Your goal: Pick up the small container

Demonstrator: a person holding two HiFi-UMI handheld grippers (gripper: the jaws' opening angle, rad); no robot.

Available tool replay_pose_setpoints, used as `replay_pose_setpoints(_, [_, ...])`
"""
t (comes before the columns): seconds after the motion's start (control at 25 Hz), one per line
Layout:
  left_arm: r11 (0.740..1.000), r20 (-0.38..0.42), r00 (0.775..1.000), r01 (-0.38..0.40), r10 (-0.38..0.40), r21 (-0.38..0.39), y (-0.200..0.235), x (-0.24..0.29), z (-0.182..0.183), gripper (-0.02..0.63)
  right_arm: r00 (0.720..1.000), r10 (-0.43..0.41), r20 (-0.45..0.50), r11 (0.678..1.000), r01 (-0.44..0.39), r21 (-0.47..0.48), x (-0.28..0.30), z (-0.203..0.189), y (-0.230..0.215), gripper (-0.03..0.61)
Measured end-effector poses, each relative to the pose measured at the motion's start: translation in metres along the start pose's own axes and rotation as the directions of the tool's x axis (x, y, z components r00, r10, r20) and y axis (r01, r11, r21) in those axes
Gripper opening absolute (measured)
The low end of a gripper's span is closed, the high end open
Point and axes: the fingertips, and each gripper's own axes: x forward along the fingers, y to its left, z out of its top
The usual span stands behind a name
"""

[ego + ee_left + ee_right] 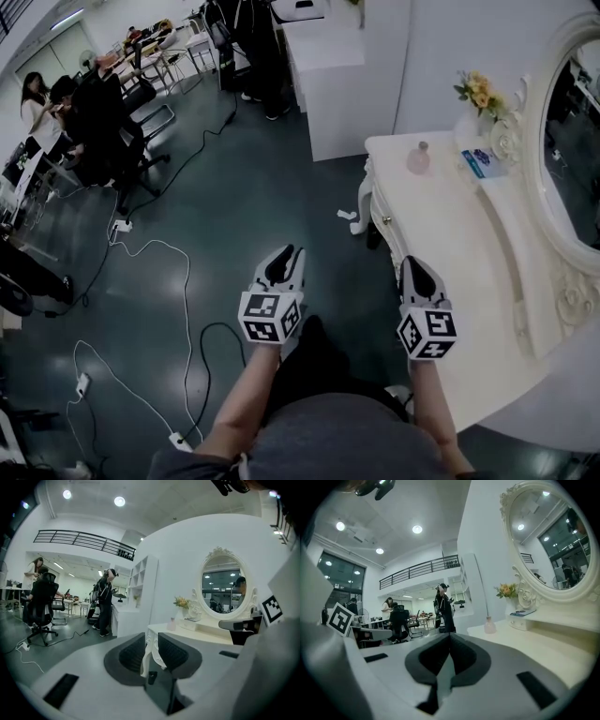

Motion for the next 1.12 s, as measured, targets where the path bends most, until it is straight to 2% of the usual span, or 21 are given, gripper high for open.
replay_pose_setpoints(0.44, [0.998,-0.04,0.997,0.06,-0.06,-0.005,0.002,0.058,-0.001,0.167,0.998,-0.053,-0.017,0.998,0.053,0.025,0.033,0.001,-0.028,0.005])
replay_pose_setpoints(0.88, [0.985,-0.074,0.983,0.169,-0.168,0.015,0.012,0.172,0.017,0.211,0.991,-0.127,-0.035,0.99,0.129,0.064,0.113,0.012,-0.071,0.005])
replay_pose_setpoints(1.12, [0.974,-0.091,0.971,0.226,-0.223,0.027,0.026,0.233,0.033,0.225,0.979,-0.196,-0.05,0.976,0.2,0.086,0.156,0.02,-0.092,0.005])
